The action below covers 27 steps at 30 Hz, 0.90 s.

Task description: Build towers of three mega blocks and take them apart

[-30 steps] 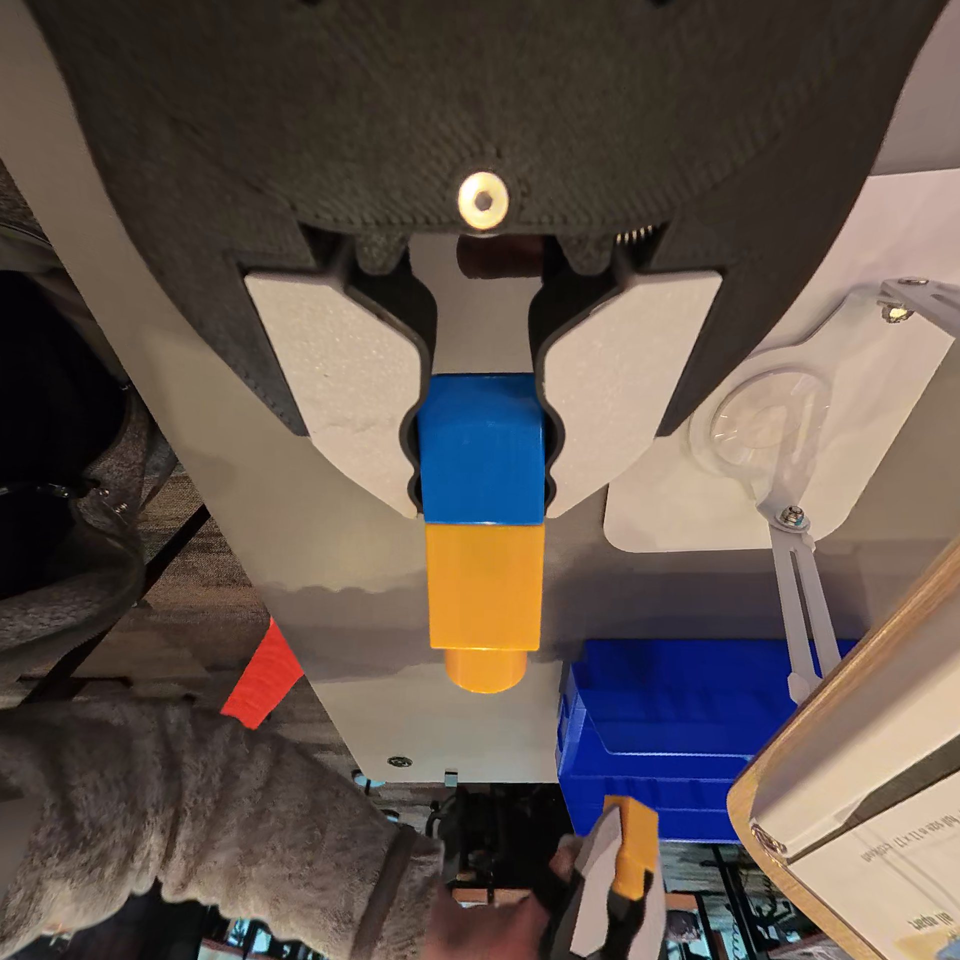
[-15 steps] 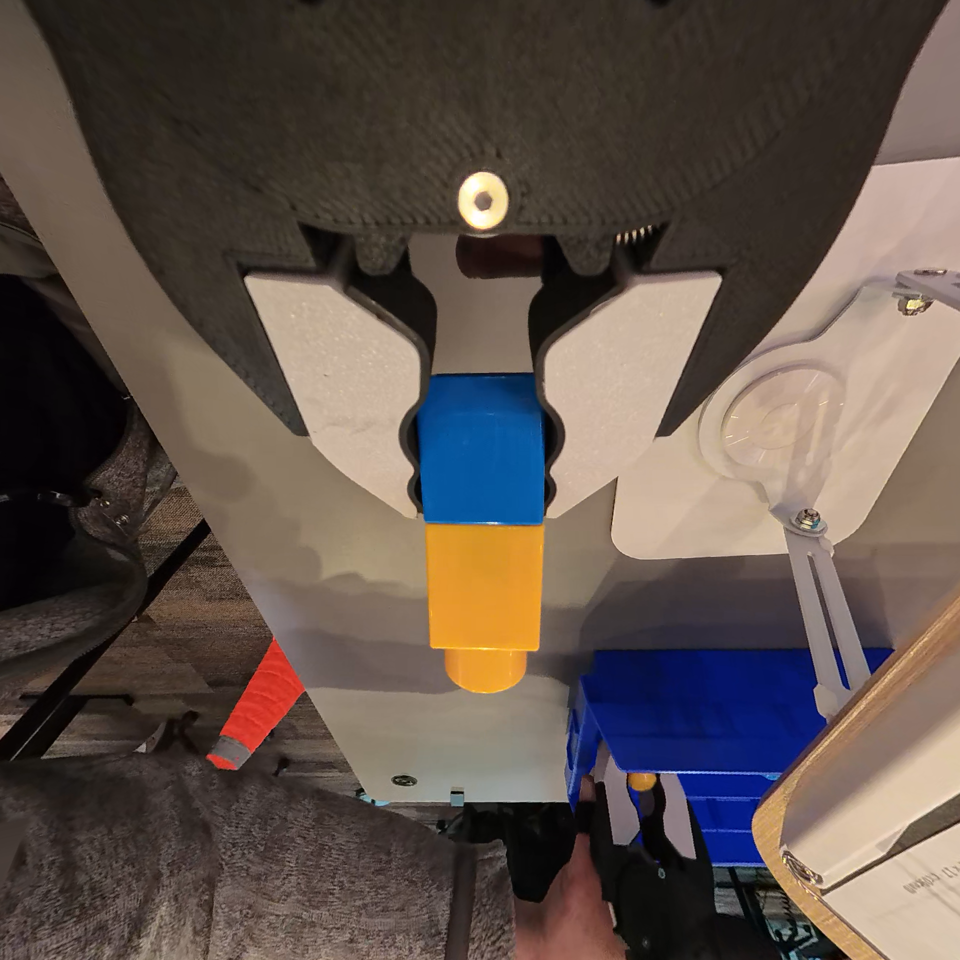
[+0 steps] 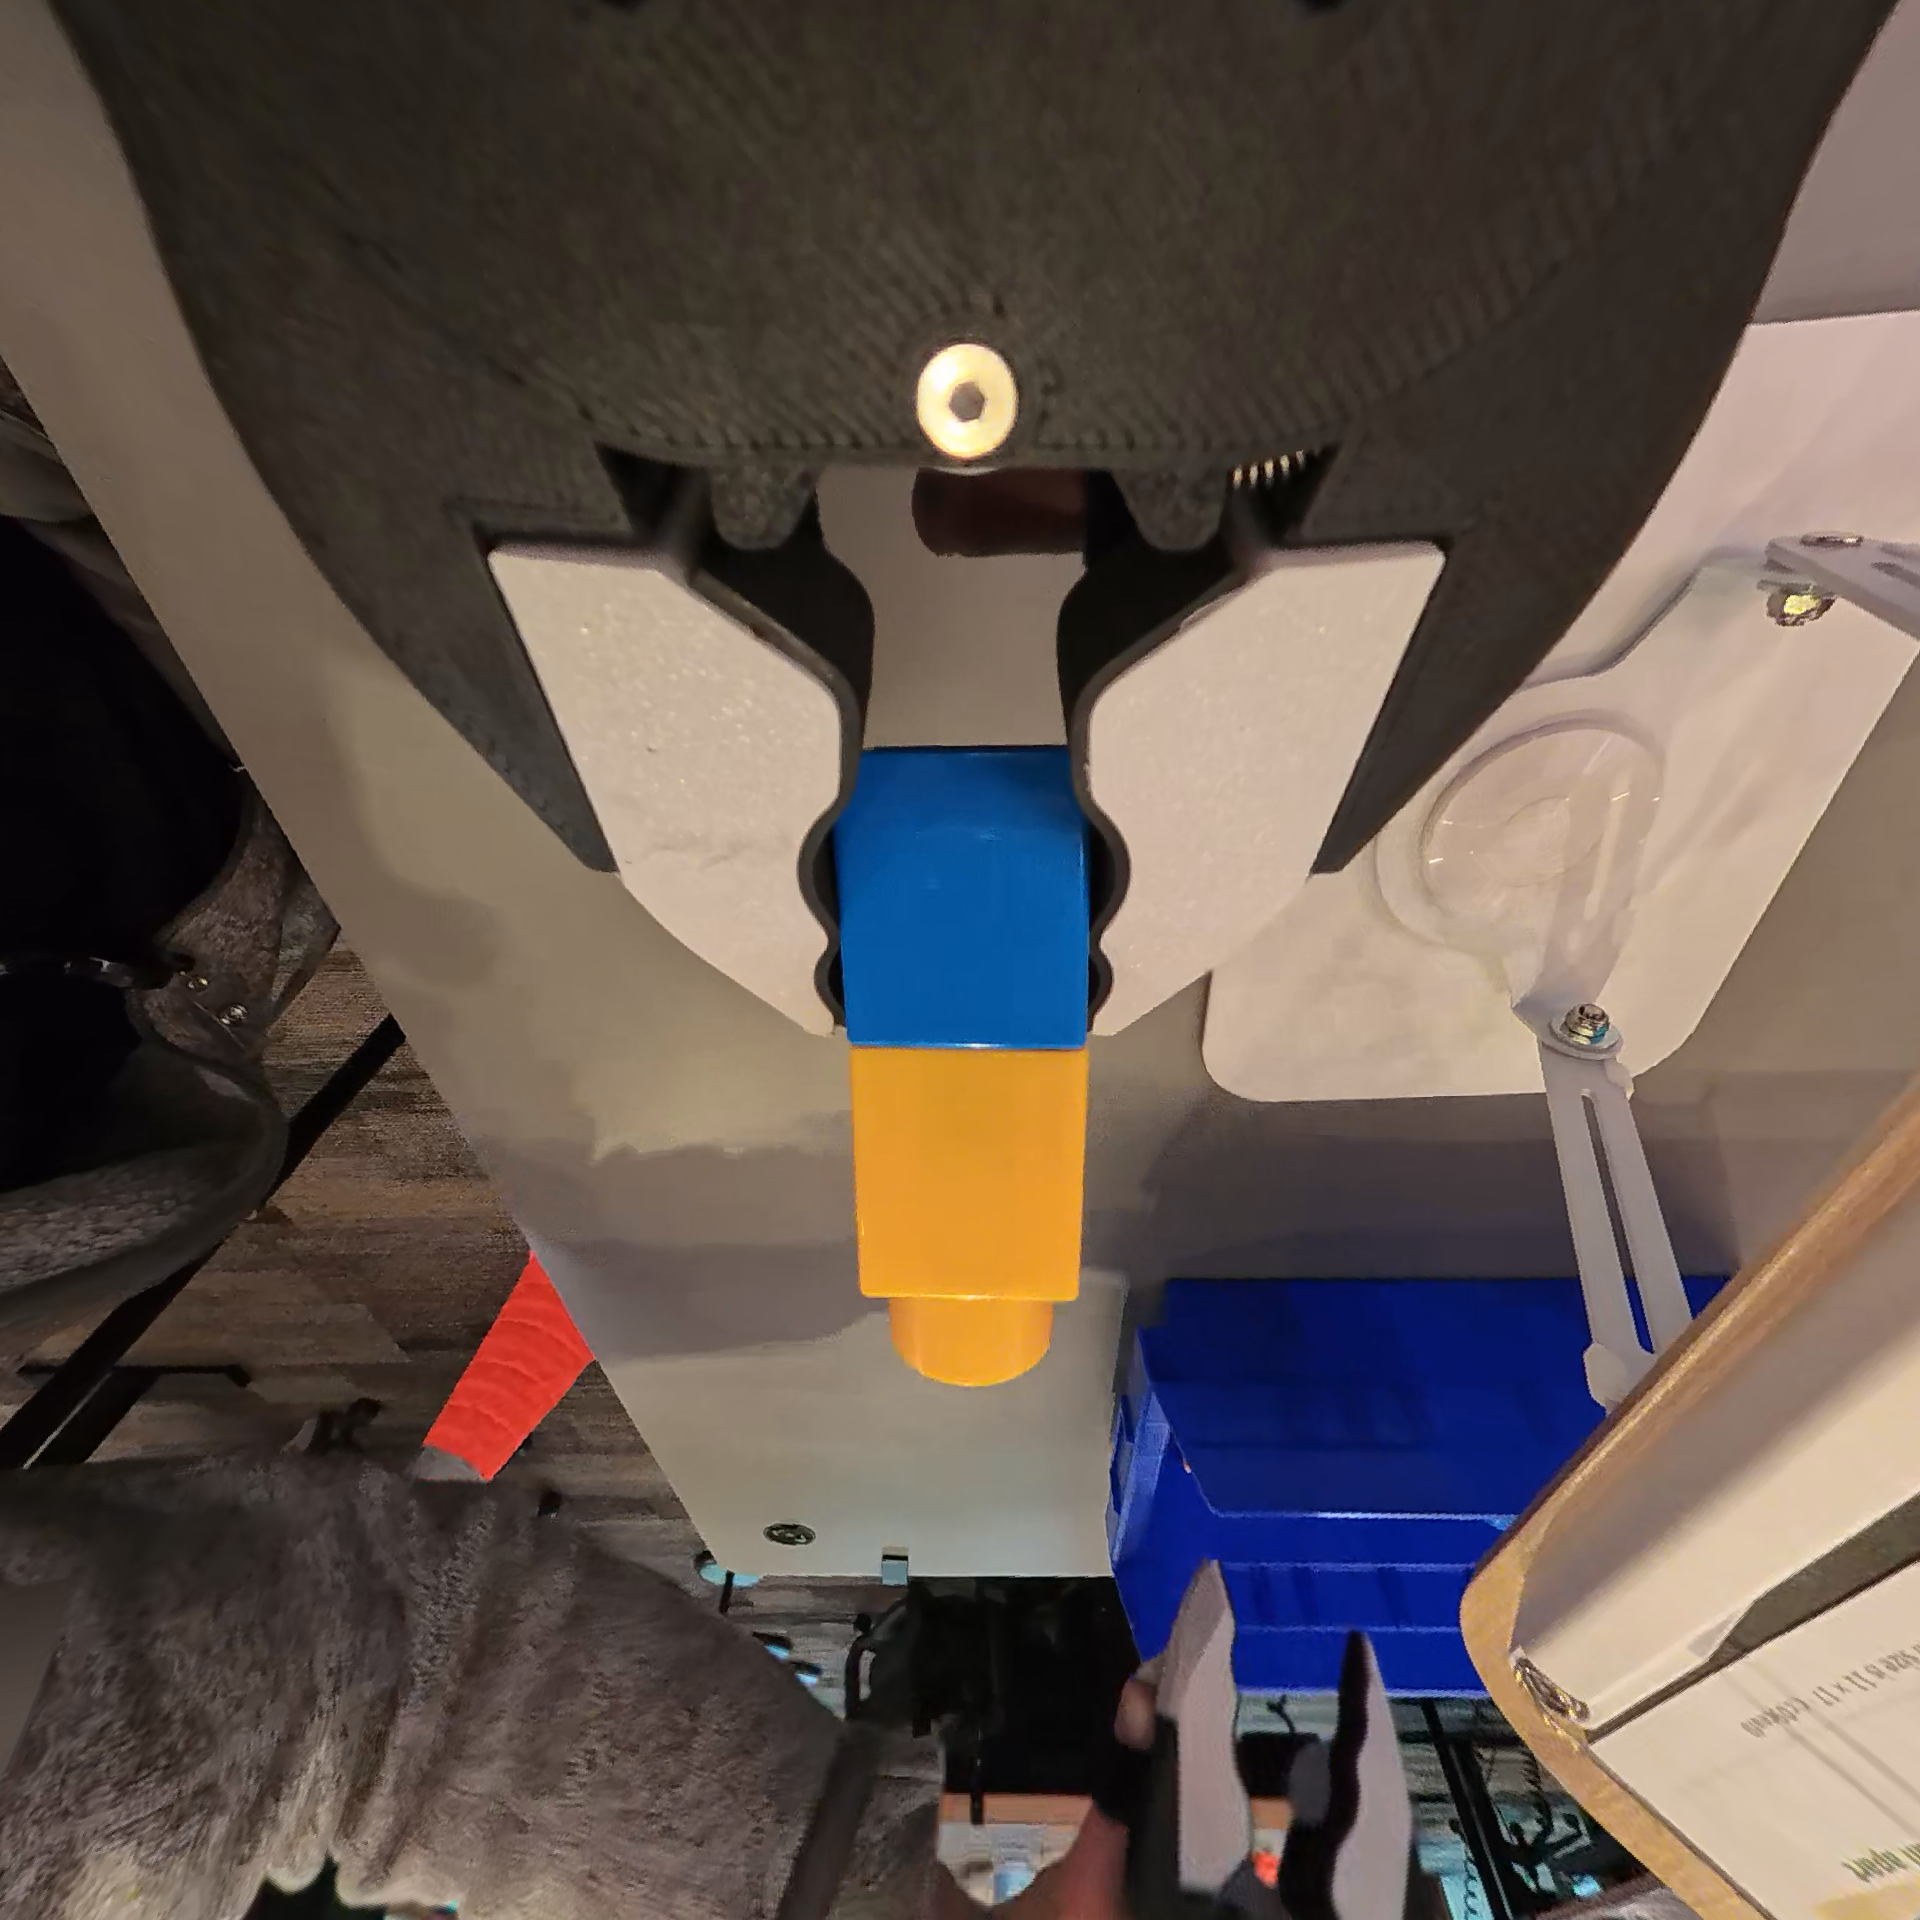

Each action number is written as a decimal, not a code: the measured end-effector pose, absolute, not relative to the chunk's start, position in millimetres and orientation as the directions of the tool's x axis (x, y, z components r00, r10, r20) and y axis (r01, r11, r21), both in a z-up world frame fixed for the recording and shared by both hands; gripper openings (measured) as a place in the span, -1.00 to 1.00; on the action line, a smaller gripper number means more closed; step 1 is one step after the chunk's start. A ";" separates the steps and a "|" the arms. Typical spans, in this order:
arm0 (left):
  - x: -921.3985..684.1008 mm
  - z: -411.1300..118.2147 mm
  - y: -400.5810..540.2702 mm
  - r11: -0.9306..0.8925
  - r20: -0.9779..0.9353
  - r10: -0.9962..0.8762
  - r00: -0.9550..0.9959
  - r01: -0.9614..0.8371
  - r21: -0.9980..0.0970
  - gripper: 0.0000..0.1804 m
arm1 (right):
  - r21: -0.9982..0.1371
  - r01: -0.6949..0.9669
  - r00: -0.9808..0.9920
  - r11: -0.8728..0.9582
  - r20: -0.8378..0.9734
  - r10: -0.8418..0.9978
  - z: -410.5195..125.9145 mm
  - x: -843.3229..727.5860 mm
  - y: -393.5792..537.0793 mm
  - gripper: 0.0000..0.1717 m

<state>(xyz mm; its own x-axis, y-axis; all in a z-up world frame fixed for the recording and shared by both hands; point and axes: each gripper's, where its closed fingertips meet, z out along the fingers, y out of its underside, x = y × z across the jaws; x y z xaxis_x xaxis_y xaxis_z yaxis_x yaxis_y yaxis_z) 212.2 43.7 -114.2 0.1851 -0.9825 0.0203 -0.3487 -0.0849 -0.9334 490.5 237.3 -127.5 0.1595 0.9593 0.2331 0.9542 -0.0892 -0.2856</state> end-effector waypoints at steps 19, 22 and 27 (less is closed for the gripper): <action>244.7 -92.6 25.4 0.008 -0.062 -0.983 0.172 -0.296 -0.955 -0.55 | -0.910 0.336 -0.194 0.244 0.187 0.963 -53.2 229.4 23.6 -0.47; 242.1 -89.5 25.3 0.010 -0.059 -0.984 0.169 -0.278 -0.961 -0.55 | -0.912 0.331 -0.183 0.242 0.189 0.965 -50.8 226.1 23.4 -0.59; 240.2 -87.2 23.2 0.042 -0.092 -0.983 0.162 -0.293 -0.955 -0.55 | -0.895 0.345 -0.184 0.283 0.231 0.955 -49.6 226.0 20.5 -0.59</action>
<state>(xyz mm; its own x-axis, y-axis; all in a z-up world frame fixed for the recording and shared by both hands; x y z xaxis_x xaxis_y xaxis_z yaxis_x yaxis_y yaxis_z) 240.2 23.2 -87.2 0.1616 -0.9825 -0.0924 -0.2934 0.0416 -0.9551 226.0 20.5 -49.6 -0.1838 0.9554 0.2312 0.3447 0.2829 -0.8951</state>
